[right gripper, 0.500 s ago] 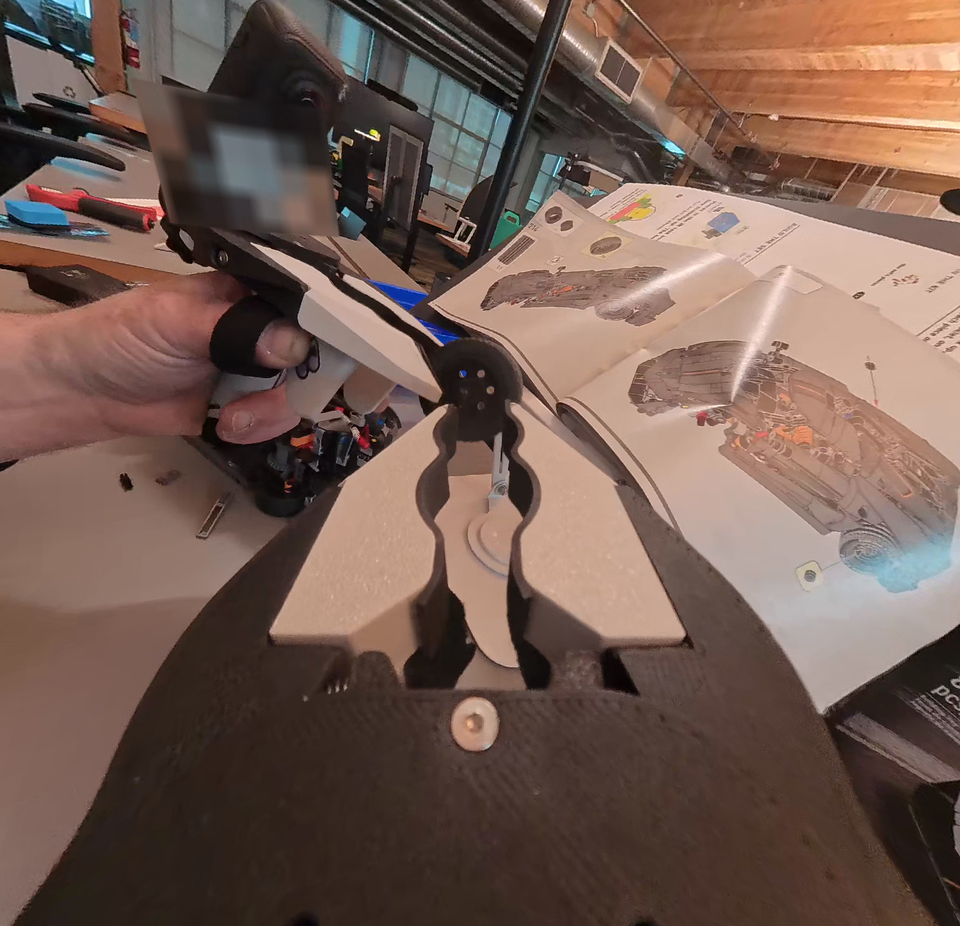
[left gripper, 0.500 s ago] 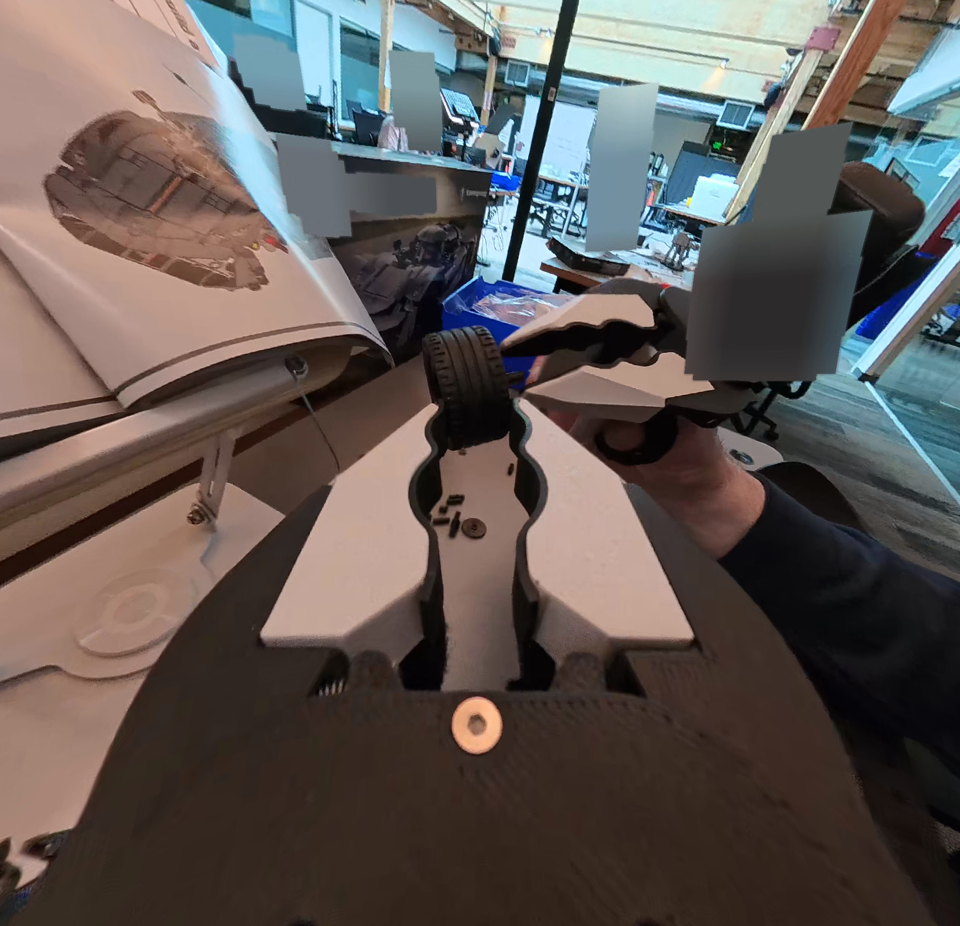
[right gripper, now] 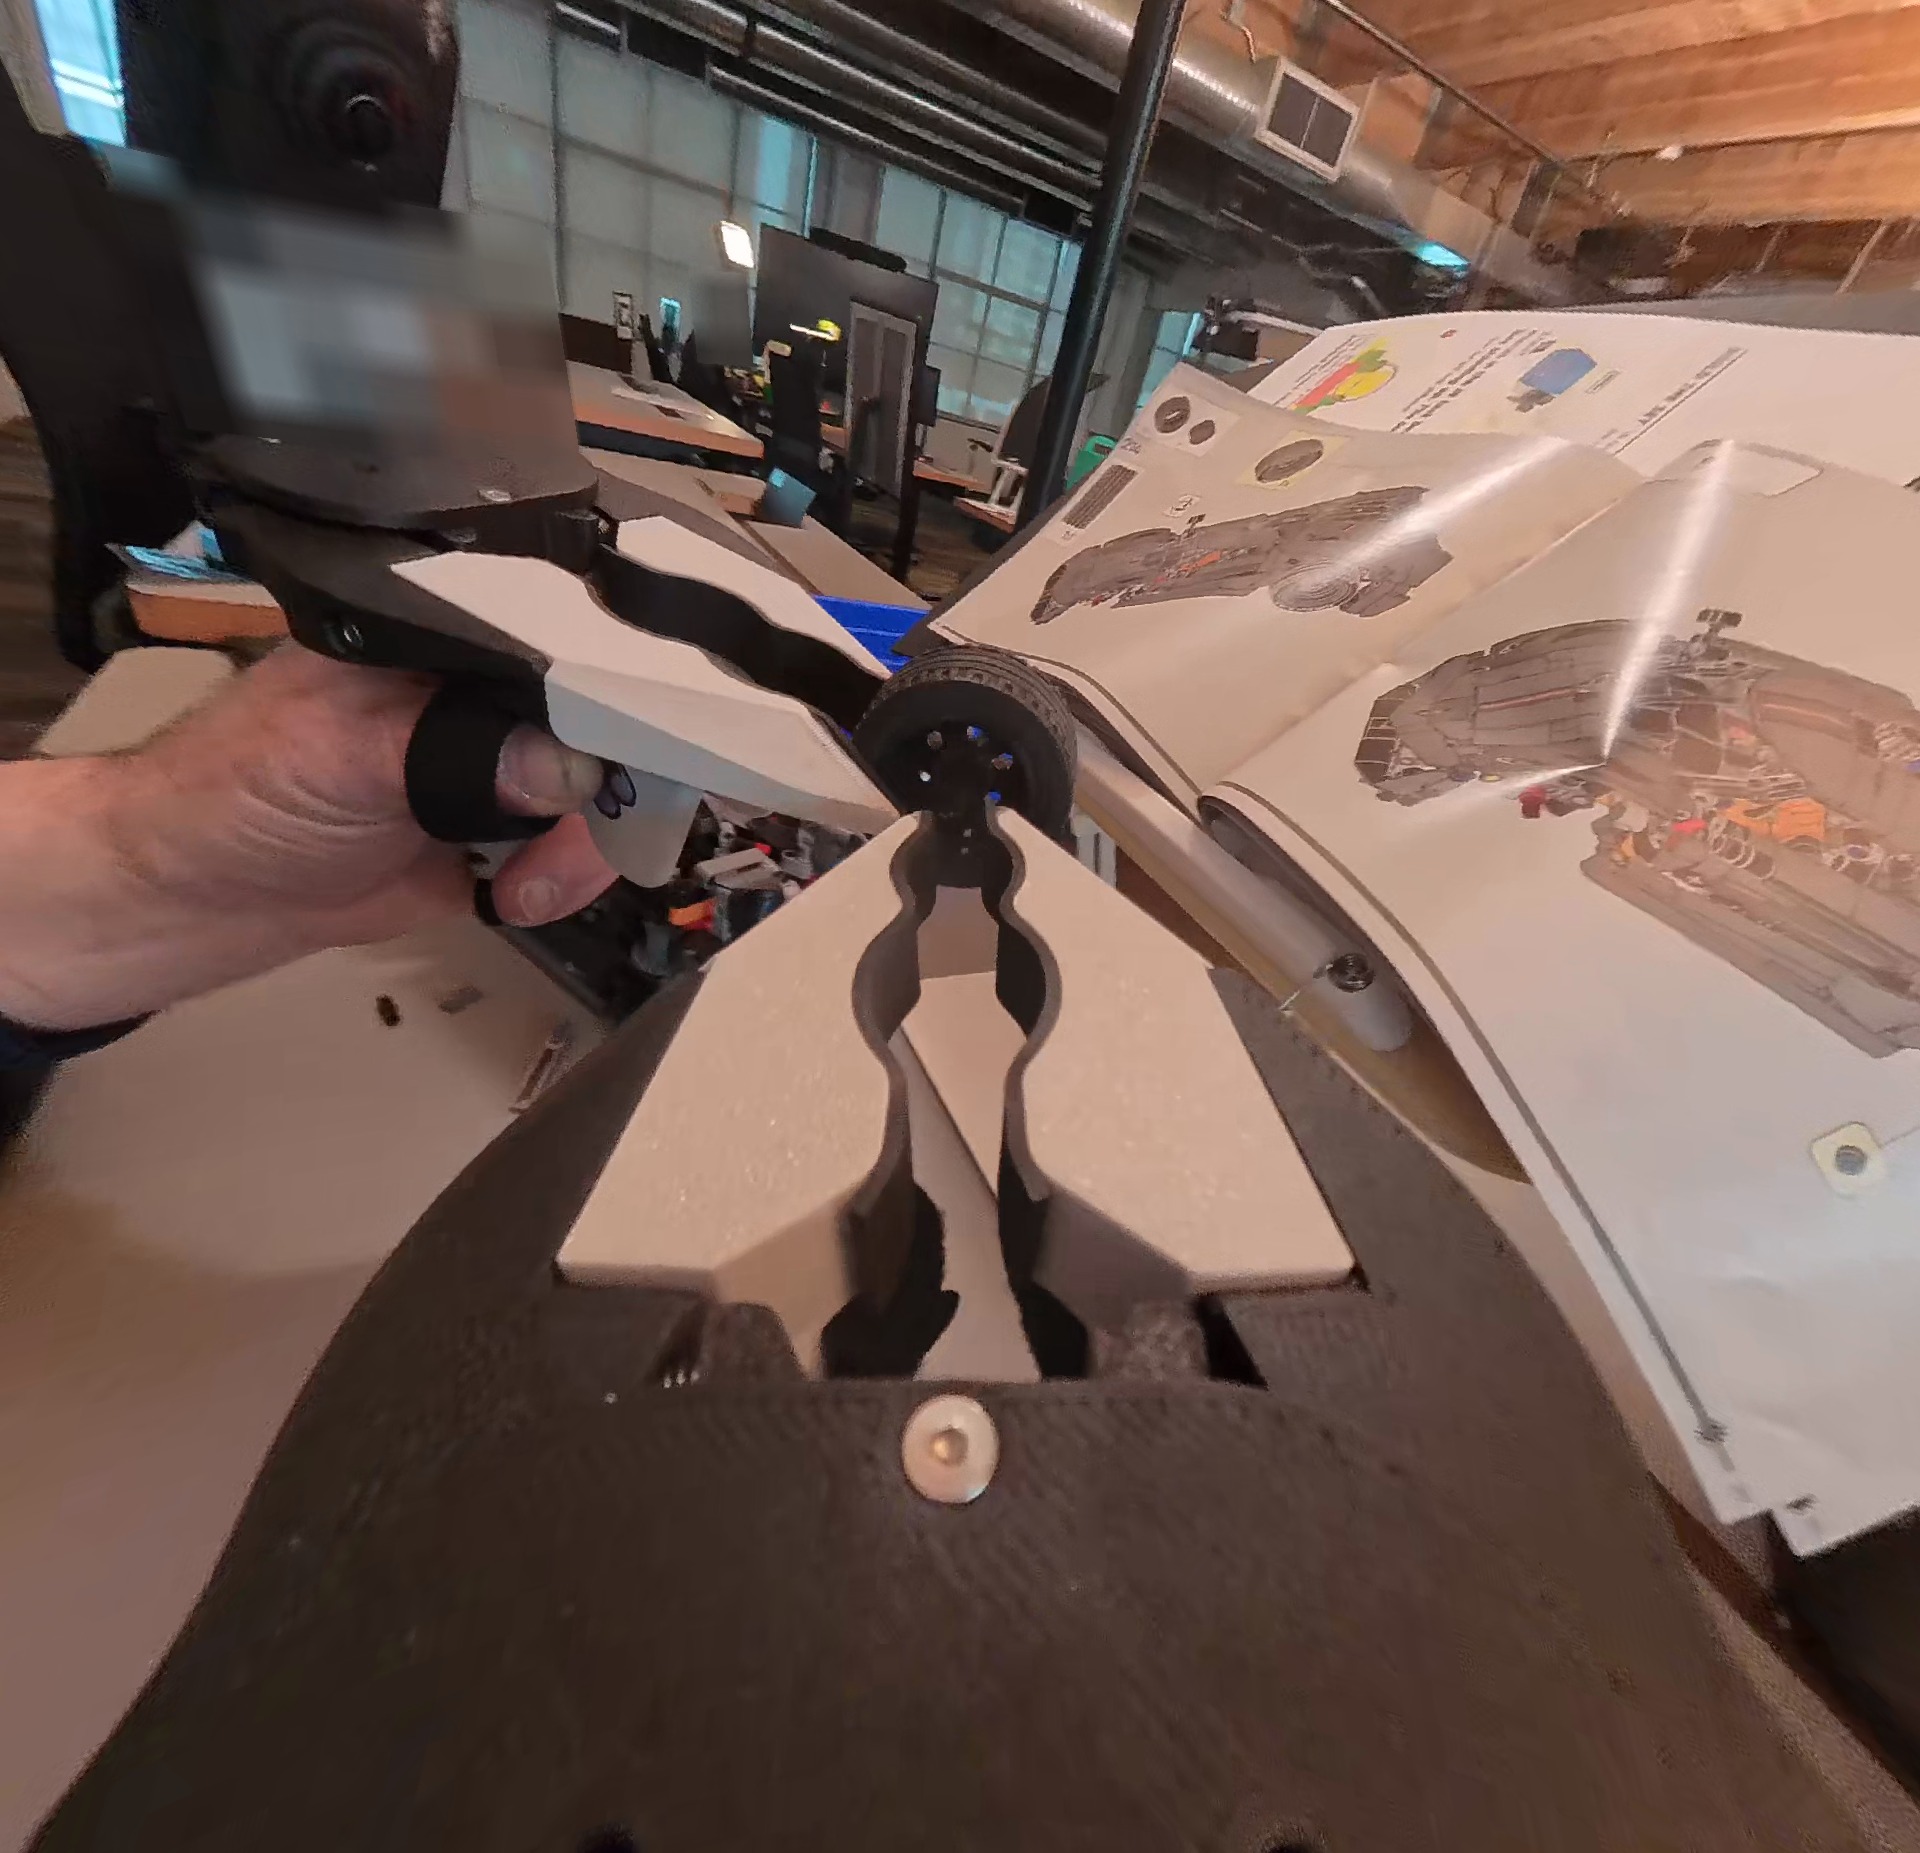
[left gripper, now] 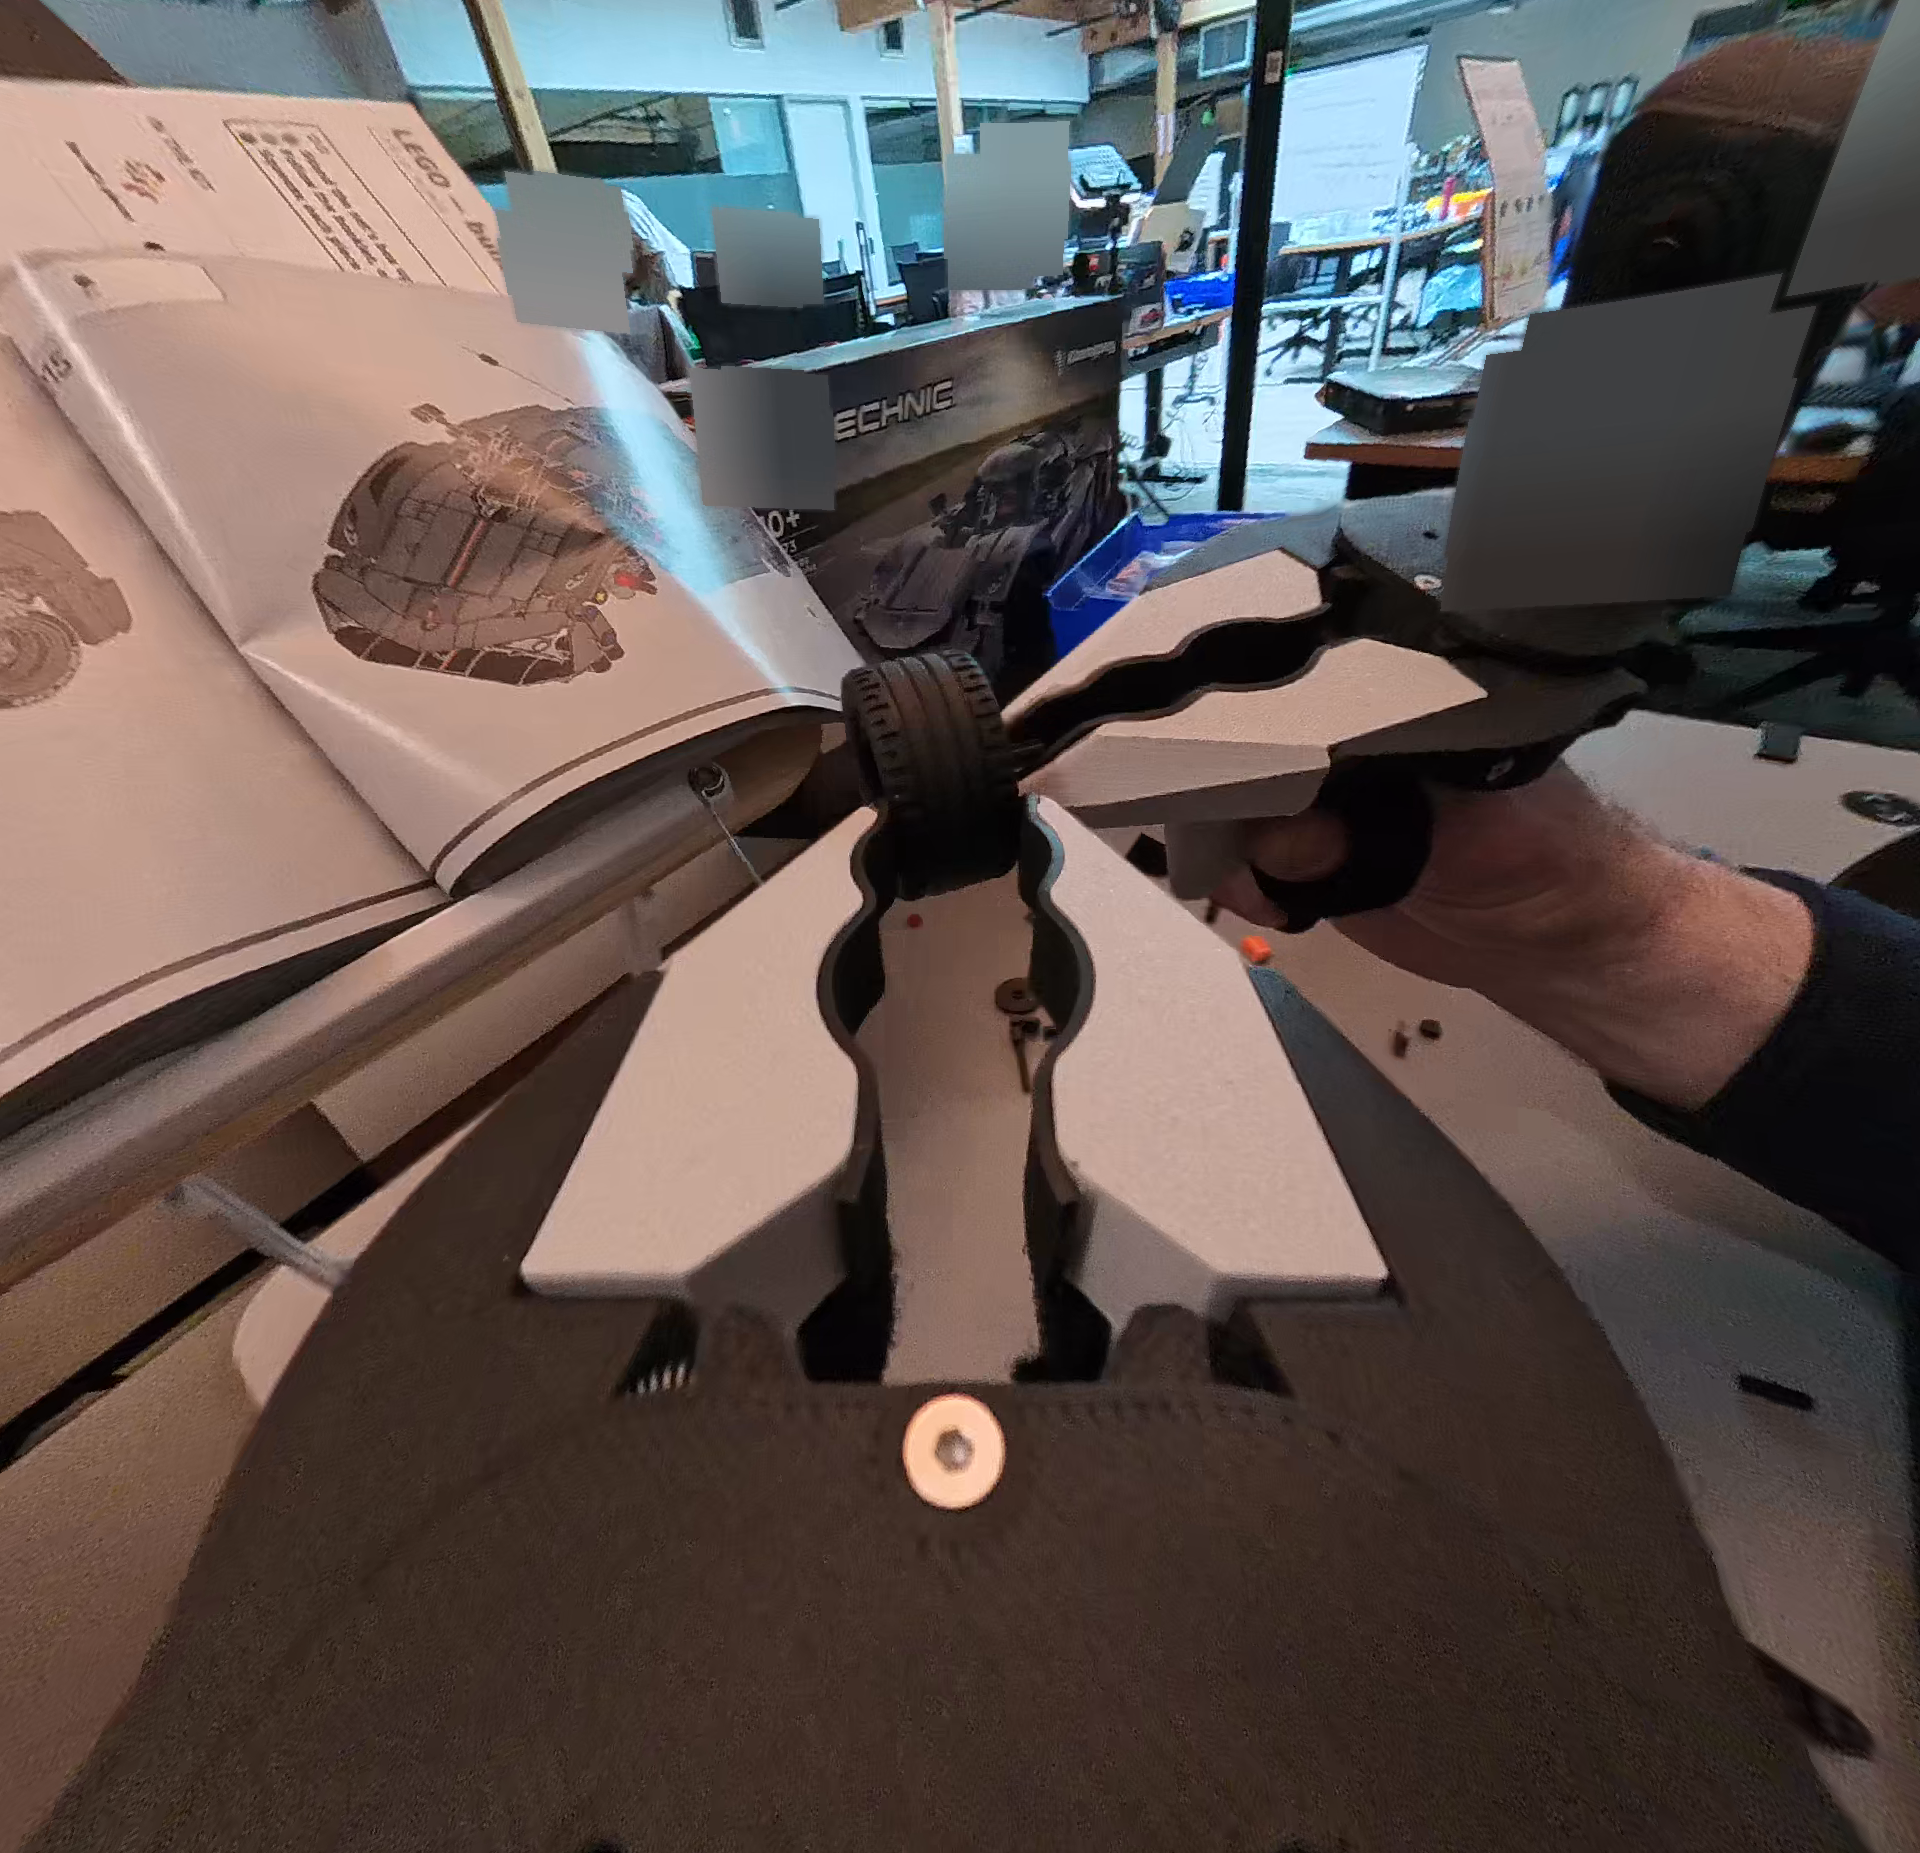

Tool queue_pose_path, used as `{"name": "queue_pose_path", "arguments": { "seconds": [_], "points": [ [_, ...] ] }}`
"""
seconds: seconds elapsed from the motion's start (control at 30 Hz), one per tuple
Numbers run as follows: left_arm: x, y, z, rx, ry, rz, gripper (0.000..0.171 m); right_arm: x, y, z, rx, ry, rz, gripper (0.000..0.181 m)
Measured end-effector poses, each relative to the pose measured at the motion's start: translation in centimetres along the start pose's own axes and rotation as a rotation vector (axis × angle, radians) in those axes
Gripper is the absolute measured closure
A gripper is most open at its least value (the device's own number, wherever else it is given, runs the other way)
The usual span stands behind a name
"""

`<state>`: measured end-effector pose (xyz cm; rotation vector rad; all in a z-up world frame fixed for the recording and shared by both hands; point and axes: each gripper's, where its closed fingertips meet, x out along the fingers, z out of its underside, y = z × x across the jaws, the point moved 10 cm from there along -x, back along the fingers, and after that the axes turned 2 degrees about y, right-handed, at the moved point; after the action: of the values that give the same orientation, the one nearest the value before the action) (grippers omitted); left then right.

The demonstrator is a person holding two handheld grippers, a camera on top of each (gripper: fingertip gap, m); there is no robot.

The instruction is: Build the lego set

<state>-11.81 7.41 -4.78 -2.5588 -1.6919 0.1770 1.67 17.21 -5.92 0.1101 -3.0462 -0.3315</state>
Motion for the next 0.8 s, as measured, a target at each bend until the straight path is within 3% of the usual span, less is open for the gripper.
{"name": "queue_pose_path", "arguments": {
  "seconds": [0.1, 0.27, 0.43, 0.6, 0.8],
  "points": [
    [-0.2, 0.6, -0.3, 0.127, -0.020, -0.062, 0.151, 0.1, 0.2, 0.0, 0.061, -0.004, -0.038, 0.175],
    [-0.1, 2.1, -0.2, 0.526, -0.131, -0.235, 0.151, 0.0, 0.3, 0.1, 0.104, -0.005, -0.090, 0.175],
    [0.3, 3.8, 0.4, 0.816, -0.152, -0.342, 0.152, -0.4, 0.4, 0.0, 0.110, -0.001, -0.093, 0.181],
    [0.6, 5.2, 0.5, 1.029, -0.138, -0.453, 0.151, -1.0, 0.6, -0.1, 0.125, 0.065, -0.129, 0.177],
    [0.8, 6.3, 0.3, 1.134, -0.108, -0.499, 0.152, -1.5, 0.8, 0.1, 0.113, 0.087, -0.168, 0.174]
  ]
}}
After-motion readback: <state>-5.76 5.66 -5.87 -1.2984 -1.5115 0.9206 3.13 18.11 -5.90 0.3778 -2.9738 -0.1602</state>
